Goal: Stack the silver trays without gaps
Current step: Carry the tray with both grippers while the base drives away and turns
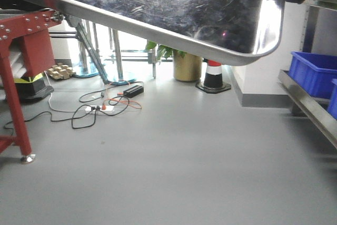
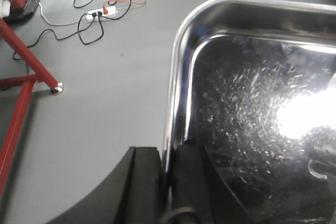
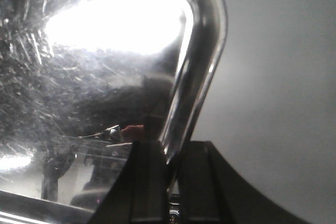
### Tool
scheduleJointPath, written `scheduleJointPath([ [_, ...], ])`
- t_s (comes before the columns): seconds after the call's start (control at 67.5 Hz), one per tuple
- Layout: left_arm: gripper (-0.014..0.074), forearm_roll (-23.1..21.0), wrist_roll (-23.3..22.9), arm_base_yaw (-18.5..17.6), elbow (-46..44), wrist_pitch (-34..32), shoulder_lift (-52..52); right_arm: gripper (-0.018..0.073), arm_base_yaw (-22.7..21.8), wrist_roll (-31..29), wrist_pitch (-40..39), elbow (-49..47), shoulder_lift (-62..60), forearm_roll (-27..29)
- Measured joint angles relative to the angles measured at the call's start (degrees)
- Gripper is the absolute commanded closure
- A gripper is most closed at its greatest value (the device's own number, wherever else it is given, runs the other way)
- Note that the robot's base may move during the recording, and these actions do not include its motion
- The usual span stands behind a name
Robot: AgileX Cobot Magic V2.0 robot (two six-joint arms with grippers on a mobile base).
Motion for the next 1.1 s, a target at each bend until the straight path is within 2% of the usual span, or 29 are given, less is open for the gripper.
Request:
scheduleJointPath([
  [0.578, 0.0606, 0.38, 0.07, 0.00, 0.00, -0.25, 0.00, 0.0578, 0.00, 0.01, -0.28, 0.00, 0.00, 0.00],
  [1.096, 0.0606, 2.60, 0.07, 0.10, 0.00, 0.99, -0.22, 0.0578, 0.00, -0.19, -4.81, 0.10, 0.00, -0.47],
])
